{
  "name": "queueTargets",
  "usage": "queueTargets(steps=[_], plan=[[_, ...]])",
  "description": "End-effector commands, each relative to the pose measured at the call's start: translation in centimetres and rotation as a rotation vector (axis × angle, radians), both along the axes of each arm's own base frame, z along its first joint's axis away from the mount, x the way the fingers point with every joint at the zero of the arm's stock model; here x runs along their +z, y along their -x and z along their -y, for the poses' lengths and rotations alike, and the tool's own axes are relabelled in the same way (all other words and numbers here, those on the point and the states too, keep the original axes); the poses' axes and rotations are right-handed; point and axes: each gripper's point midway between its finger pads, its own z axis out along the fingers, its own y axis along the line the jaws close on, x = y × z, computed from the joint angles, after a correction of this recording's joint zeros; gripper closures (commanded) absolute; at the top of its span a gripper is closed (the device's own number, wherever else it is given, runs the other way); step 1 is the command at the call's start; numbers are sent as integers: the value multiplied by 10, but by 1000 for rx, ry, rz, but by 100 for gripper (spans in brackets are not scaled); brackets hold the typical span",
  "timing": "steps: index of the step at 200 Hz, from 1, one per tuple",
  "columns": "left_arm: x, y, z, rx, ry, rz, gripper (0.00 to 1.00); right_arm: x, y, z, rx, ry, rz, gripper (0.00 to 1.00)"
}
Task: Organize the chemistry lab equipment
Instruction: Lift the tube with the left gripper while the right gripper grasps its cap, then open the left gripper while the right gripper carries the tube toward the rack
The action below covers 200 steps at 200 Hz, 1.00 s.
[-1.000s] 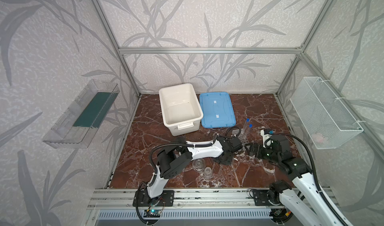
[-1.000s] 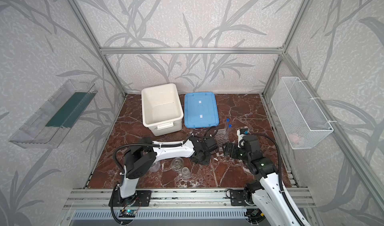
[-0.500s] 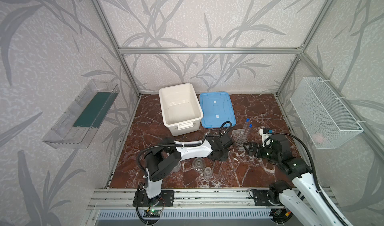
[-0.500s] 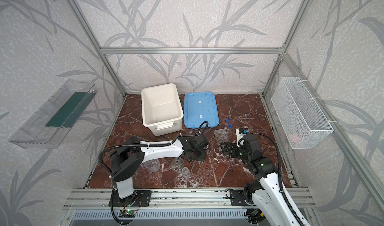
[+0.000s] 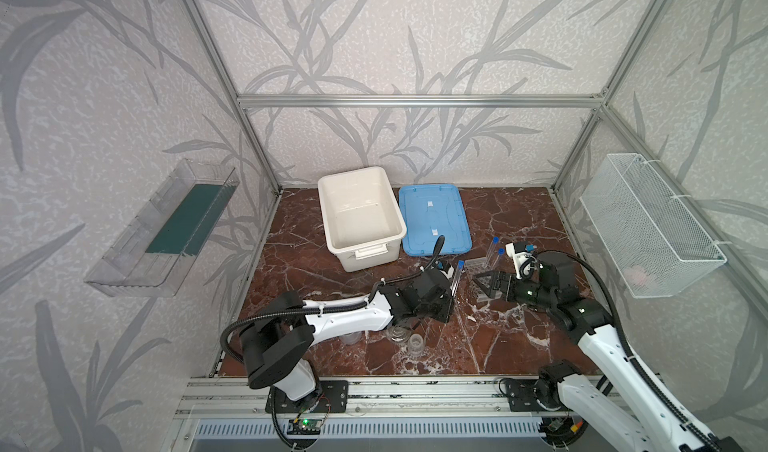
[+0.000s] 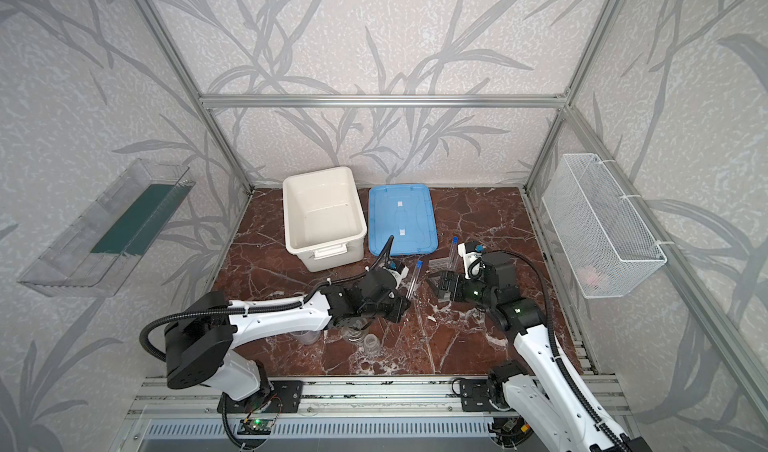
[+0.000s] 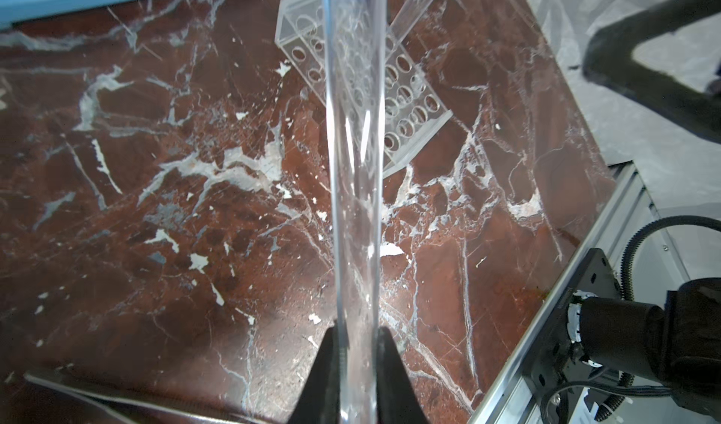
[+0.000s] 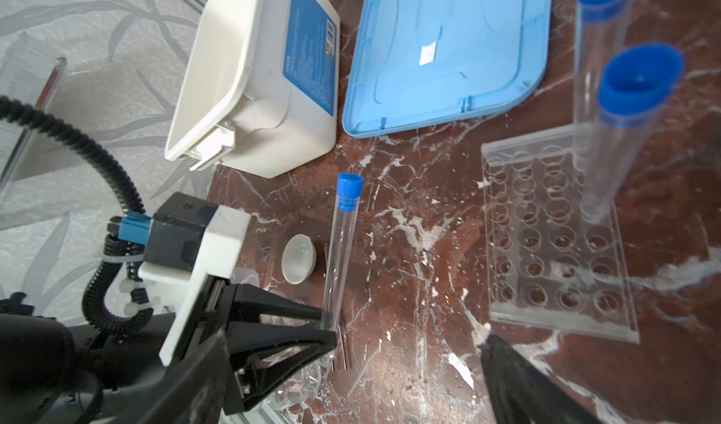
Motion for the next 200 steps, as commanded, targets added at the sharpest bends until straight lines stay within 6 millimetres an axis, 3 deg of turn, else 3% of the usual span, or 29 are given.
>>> queueTargets(steps=[1,45,107,149,200], plan=[[30,-2,9,-32,110,96,85,20,-9,-18,89,-66,37,4],[36,3,8,-54,135,120,85,23,-31,-35,143,-90,23,16],[37,6,14,-71,143,120,85,21,-50,-53,185,-100,-3,47],[38,6,14,-70,133,123,85,22,-52,-53,176,-96,7,65],[36,5,16,-69,126,118,85,14,-47,-50,166,-92,-9,76]])
